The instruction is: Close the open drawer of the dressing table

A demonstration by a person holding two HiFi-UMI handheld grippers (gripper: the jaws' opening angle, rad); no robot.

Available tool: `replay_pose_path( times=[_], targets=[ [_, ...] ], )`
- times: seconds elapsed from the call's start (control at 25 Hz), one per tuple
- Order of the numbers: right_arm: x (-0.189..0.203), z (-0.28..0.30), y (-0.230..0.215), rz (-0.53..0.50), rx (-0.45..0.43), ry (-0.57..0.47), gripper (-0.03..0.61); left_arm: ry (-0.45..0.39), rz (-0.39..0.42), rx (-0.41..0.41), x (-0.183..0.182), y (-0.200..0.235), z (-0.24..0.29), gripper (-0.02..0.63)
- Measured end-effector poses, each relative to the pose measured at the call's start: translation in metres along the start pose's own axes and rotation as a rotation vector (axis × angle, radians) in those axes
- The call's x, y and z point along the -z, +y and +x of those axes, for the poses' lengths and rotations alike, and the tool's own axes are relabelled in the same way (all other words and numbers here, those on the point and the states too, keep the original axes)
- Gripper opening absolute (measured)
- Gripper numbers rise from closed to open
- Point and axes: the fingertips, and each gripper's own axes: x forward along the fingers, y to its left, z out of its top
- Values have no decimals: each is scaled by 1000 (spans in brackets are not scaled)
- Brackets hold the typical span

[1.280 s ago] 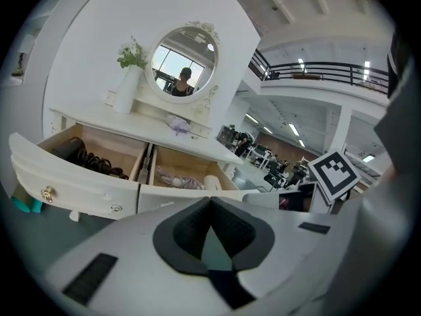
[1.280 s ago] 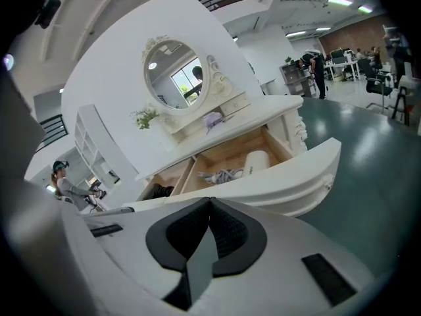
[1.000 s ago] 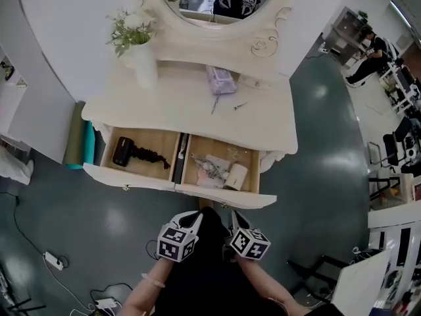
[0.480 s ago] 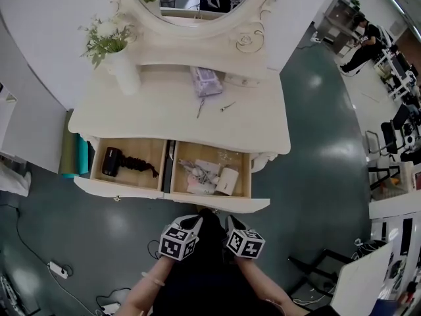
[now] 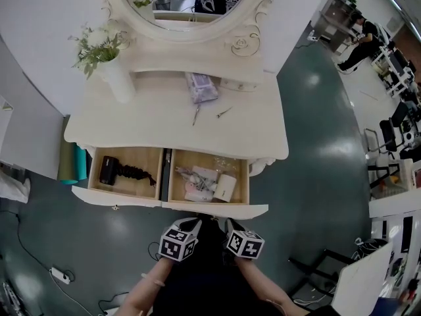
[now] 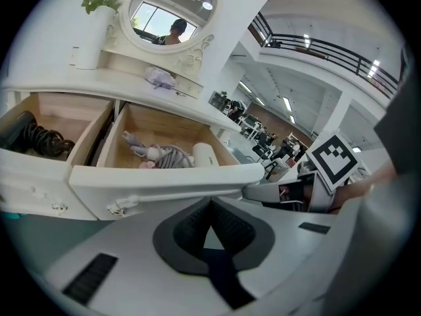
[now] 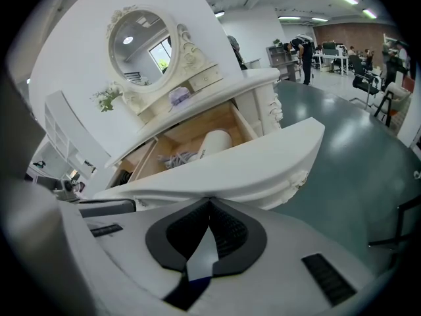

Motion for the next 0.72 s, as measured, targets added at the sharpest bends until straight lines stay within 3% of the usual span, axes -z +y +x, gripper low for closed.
replay_pose_path(
  times=[0.72],
  targets=[
    [-22,17,1,-29,12,39,17,-26,-45,-16,-21,17,6,15]
  ],
)
